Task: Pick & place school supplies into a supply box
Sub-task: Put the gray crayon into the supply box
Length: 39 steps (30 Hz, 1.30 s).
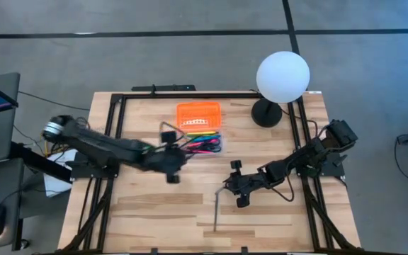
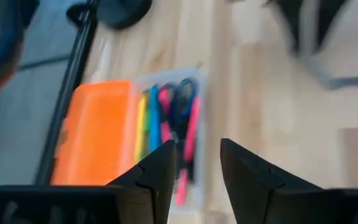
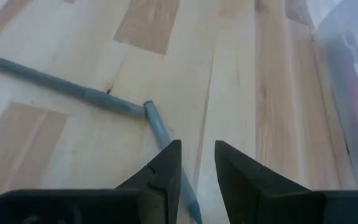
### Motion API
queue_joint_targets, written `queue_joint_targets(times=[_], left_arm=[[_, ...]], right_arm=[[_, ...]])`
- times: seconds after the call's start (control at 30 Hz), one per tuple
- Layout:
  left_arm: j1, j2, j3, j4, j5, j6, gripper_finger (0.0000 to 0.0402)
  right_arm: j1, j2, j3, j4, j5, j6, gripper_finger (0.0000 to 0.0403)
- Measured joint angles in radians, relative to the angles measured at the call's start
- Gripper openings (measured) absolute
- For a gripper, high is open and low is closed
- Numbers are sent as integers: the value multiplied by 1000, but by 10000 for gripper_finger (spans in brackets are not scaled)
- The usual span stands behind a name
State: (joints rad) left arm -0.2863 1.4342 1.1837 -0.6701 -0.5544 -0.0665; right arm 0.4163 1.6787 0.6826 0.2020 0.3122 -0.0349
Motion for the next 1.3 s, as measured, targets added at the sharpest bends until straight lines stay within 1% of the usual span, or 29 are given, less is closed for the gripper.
queue_joint_targets(times=[0.07,0.17,0.23,0.3,0.37,0.43,0.57,0.63,0.77,0.87,0.97,1.07,1.2,1.3], left_arm=[[-44,-88,-110,89,0,-22,123],[-109,-208,-260,198,-13,-85,123],[-152,-270,-346,273,-36,-131,123],[-195,-324,-431,326,-58,-168,123],[-236,-358,-508,422,-62,-183,123],[-277,-382,-586,518,-61,-188,123],[-363,-387,-702,716,-55,-176,123],[-402,-384,-745,817,-57,-149,123],[-462,-374,-802,991,-68,-86,123],[-502,-367,-815,1060,-89,-46,123],[-526,-357,-815,1076,-119,-19,123],[-540,-353,-815,1085,-136,-6,123],[-541,-353,-815,1088,-139,-6,123],[-541,-353,-815,1090,-140,-6,123]], right_arm=[[-7,17,0,26,-8,-15,90],[-25,24,-1,49,-70,-15,90],[-36,28,0,75,-109,-10,90],[-46,29,0,85,-127,-10,90],[-55,29,0,96,-137,-10,90],[-65,29,0,99,-169,-8,90],[-71,29,0,129,-235,-19,90],[-68,40,1,155,-246,-29,90],[-73,45,0,155,-248,-40,90],[-78,45,0,155,-247,-45,90],[-78,45,0,184,-251,-69,90],[-84,49,0,170,-273,-62,90],[-86,88,-1,183,-278,-62,90],[-96,143,1,203,-290,-58,90]])
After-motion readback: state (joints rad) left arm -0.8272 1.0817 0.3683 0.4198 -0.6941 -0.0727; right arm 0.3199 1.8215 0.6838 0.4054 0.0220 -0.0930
